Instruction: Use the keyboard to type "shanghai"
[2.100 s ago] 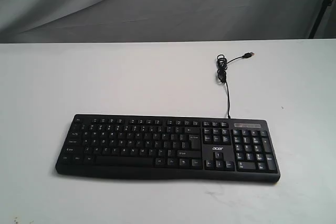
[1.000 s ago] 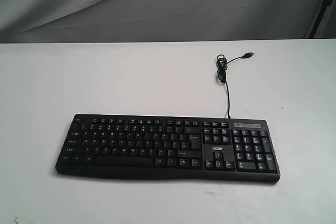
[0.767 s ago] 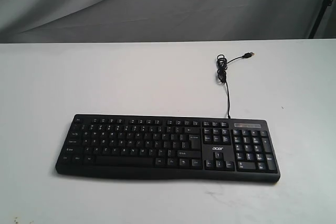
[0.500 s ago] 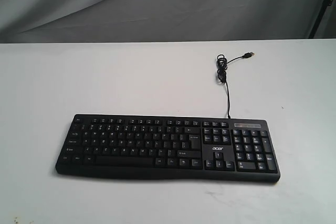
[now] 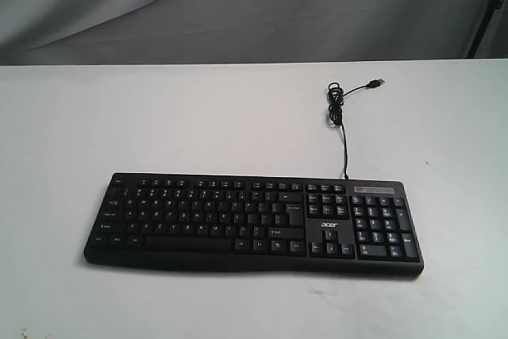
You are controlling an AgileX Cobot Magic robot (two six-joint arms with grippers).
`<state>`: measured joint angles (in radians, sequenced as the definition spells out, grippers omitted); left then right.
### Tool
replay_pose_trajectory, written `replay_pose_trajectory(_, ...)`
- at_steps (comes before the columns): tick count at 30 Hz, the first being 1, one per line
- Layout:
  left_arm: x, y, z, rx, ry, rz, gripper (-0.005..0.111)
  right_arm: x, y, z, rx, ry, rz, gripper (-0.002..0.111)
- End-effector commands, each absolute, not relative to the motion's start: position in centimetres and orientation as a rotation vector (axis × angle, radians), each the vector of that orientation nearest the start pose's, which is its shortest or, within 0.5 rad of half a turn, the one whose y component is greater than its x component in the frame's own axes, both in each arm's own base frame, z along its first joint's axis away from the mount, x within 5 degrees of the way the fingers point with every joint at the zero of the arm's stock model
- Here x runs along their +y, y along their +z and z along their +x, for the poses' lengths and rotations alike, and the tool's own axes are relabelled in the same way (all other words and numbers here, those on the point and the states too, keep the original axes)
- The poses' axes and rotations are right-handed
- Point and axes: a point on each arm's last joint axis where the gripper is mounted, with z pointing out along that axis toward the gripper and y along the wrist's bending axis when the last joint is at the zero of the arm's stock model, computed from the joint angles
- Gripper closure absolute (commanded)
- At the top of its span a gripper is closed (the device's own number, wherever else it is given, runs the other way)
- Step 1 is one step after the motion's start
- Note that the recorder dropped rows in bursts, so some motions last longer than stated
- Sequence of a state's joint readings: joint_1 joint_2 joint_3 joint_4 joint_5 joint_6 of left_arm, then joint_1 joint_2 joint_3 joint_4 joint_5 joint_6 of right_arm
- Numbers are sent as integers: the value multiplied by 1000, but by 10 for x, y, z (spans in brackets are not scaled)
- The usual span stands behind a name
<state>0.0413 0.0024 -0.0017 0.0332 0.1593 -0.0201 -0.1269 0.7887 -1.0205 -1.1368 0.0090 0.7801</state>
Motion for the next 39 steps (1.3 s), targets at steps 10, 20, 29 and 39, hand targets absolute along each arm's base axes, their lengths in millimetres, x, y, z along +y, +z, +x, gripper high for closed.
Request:
replay_pose_trajectory(10,2,199,56,1637,37,-26,107,-10,456,300,2020,3,-480,108)
replay_pose_trajectory(20,2,199,56,1637,37,-26,107,124,373,346,2070,374,-1104,108)
replay_pose_trajectory(29,2,199,56,1637,37,-26,107,281,270,335,2021,489,-1442,108)
replay_pose_trajectory(39,2,199,56,1637,37,-26,107,391,191,299,2017,414,-1759,108)
